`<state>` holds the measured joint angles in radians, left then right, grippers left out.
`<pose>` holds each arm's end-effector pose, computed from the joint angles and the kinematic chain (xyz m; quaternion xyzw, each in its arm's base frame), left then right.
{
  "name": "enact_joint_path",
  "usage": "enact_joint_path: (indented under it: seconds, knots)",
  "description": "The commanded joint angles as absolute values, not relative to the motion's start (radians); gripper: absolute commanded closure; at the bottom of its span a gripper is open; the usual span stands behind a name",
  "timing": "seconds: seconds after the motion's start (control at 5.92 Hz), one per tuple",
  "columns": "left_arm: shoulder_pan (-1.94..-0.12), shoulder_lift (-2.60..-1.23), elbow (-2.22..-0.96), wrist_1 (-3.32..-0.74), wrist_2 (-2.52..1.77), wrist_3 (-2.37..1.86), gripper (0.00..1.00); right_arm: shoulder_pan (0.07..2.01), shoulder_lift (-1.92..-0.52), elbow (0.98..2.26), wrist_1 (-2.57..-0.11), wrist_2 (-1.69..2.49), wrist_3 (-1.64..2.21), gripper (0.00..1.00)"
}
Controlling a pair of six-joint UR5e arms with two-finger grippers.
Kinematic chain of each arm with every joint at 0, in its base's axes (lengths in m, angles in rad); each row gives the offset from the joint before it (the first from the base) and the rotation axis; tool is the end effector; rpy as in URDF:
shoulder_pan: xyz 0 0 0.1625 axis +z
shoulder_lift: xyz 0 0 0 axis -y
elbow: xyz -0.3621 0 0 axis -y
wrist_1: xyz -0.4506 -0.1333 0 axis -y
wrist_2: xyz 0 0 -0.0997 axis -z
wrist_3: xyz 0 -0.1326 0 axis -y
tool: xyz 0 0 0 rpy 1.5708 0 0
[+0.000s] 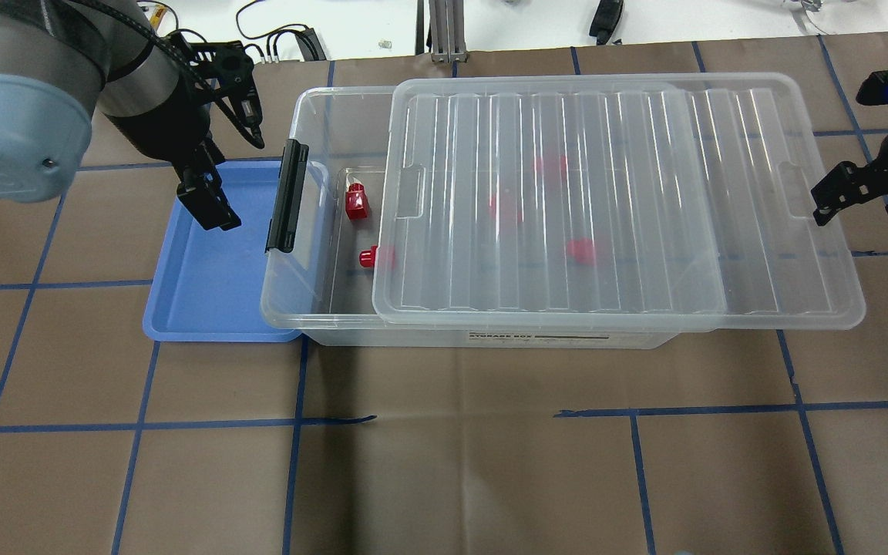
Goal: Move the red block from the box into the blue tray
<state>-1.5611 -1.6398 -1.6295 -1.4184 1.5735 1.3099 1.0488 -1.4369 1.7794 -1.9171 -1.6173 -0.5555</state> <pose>-0.1274 -0.5761 0.3363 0.6052 0.7960 -0.0089 0.0086 -0.1755 -0.5601 0.2380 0.0167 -0.9996 -0.0103 0.0209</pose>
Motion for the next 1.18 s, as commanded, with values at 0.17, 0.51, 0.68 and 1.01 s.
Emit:
enact_joint_path:
  seconds: [0.17, 0.51, 0.68, 1.01]
  knots:
    - [-1.711, -1.748, -1.617, -1.283, 1.577, 1.341, 0.03, 0.971, -1.422, 1.74, -1.931, -1.655, -0.633, 0.0]
    - [-1.767, -1.849, -1.643, -1.156, 1.569, 1.342, 0.03, 0.965, -1.436, 1.683, -1.928, -1.696, -0.634, 0.0]
    - [-1.769, -1.876, -1.647, -1.154, 1.566, 1.342, 0.03, 0.974, -1.446, 1.636, -1.895, -1.695, -0.621, 0.0]
    - [-1.758, -1.94, -1.667, -1.125, 1.569, 1.344, 0.03, 1.065, -1.48, 1.519, -1.681, -1.686, -0.452, 0.0]
